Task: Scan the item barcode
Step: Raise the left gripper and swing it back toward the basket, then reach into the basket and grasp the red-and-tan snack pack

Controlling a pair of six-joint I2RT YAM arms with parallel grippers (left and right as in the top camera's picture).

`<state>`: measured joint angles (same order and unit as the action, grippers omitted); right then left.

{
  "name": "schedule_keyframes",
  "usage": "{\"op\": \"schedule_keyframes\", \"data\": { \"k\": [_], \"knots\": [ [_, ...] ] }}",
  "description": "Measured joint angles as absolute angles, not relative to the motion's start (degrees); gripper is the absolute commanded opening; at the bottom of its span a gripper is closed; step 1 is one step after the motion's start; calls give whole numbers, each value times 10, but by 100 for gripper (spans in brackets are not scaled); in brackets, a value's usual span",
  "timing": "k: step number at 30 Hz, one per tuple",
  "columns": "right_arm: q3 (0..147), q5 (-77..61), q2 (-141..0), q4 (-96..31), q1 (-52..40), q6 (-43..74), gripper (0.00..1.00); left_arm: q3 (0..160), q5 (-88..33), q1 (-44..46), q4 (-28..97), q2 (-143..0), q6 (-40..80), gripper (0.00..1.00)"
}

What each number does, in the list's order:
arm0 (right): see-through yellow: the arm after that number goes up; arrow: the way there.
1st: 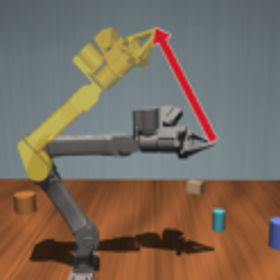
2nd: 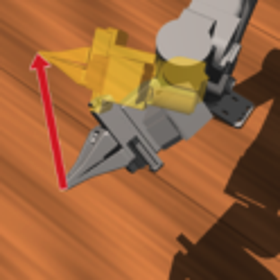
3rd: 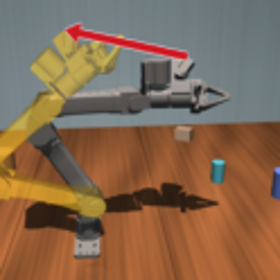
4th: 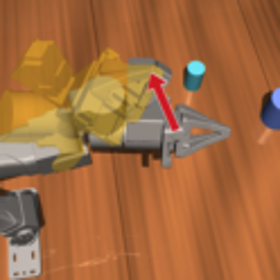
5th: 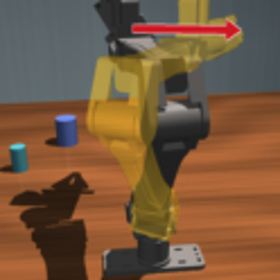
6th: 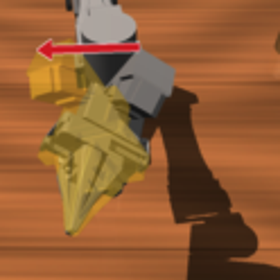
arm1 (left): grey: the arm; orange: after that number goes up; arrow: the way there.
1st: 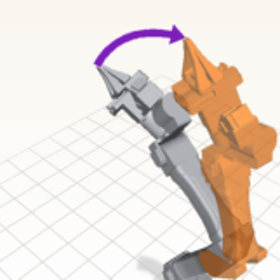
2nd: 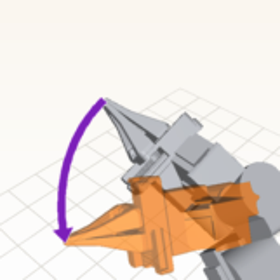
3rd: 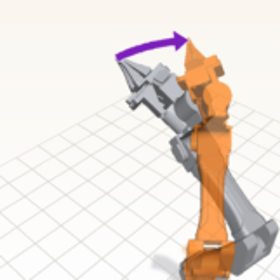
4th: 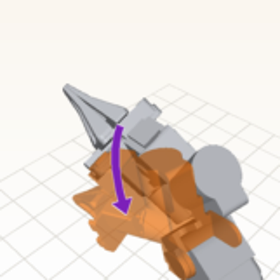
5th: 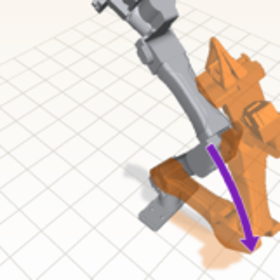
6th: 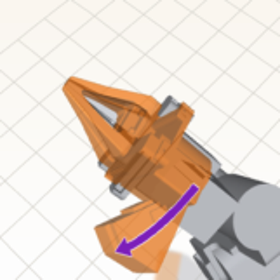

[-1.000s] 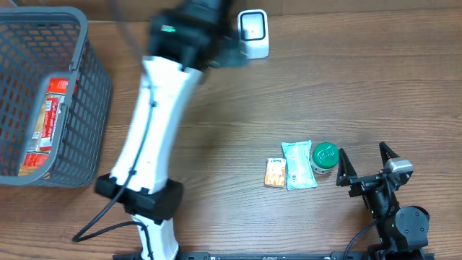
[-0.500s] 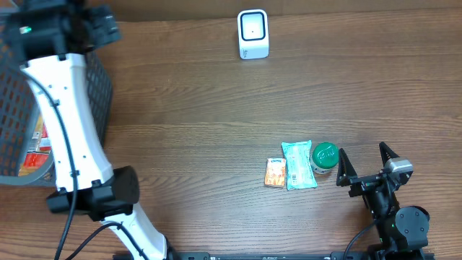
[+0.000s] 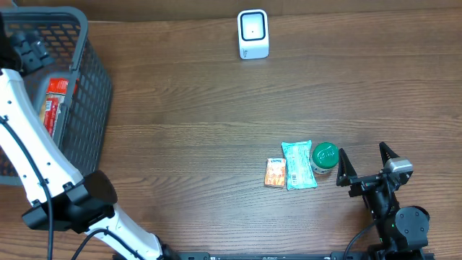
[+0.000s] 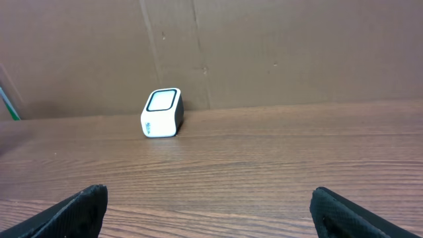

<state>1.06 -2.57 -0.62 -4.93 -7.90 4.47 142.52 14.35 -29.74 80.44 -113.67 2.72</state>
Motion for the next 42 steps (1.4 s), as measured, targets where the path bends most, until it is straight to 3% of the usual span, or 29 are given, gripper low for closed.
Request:
{"op": "schedule_keyframes", "data": {
  "k": [9,15,30,42],
  "knots": [
    [11,-26,-6,-49,-79,45,100,1341,141,-366,764,-1137,22,100],
    [11,-26,-6,-50,-79,45,100,1263,96,-400,683,-1136,-45,100],
    [11,-26,-6,-49,-79,45,100,1015,30,-406,412,-1136,-223,100],
    [11,-26,-6,-50,-79,45,100,982,-77,-425,336,-1155,-313,100]
  ]
}}
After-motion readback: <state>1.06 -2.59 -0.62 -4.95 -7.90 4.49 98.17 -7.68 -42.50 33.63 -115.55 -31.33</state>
